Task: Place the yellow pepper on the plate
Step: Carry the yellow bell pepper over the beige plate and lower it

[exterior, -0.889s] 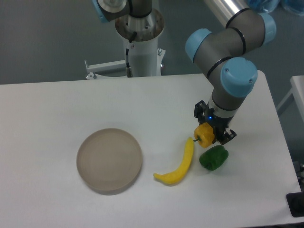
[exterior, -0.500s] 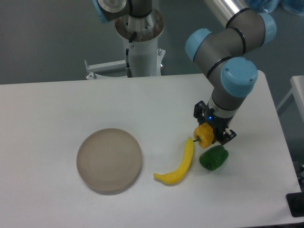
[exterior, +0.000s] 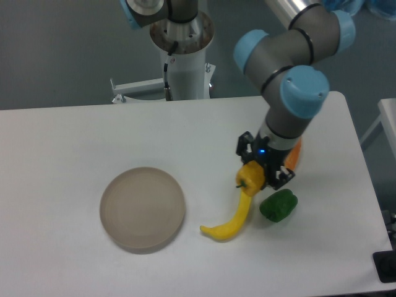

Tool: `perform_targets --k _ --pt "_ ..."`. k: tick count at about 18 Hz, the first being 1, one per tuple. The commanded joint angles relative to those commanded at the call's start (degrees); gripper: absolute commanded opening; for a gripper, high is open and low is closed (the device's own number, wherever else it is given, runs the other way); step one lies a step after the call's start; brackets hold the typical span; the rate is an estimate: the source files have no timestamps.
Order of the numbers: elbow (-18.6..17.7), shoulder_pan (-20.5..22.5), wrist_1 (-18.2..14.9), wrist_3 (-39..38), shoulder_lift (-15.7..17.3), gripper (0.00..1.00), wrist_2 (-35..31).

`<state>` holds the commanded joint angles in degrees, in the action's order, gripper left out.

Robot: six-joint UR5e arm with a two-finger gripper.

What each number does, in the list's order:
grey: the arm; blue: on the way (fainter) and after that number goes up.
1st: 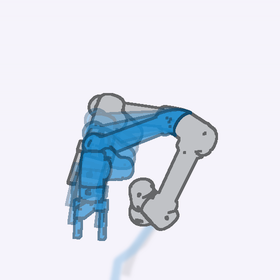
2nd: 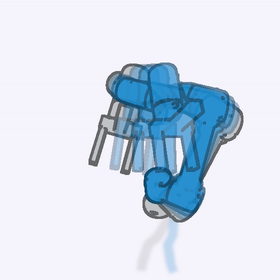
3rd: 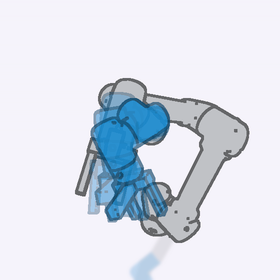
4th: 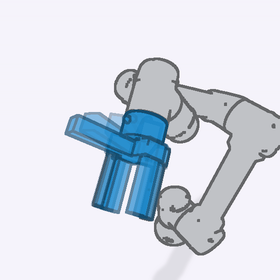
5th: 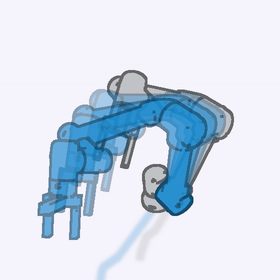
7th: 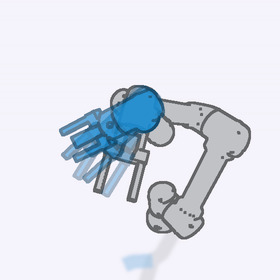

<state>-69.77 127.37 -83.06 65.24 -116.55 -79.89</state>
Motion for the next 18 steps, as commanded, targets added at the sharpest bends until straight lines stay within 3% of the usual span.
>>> perform_targets --k 5,7,10,12,15,16,18 --pt "-3.08 -6.86 0.70 -6.16 -0.17 0.38 -0.26" --pt "-4.22 -9.06 3.41 -8.89 -0.78 0.38 -0.26" --pt "-4.93 -12.23 7.64 -12.93 -3.67 0.39 -0.27" --pt "-5.02 -14.07 8.26 -14.09 -5.61 0.40 -0.44" --pt "-5.46 -16.19 8.26 -14.18 -7.72 0.48 -3.33" --pt "-5.46 -16.54 8.35 -14.18 -8.08 0.58 -3.60" --pt "-5.63 -16.63 8.87 -14.09 -8.34 1.00 -3.78"
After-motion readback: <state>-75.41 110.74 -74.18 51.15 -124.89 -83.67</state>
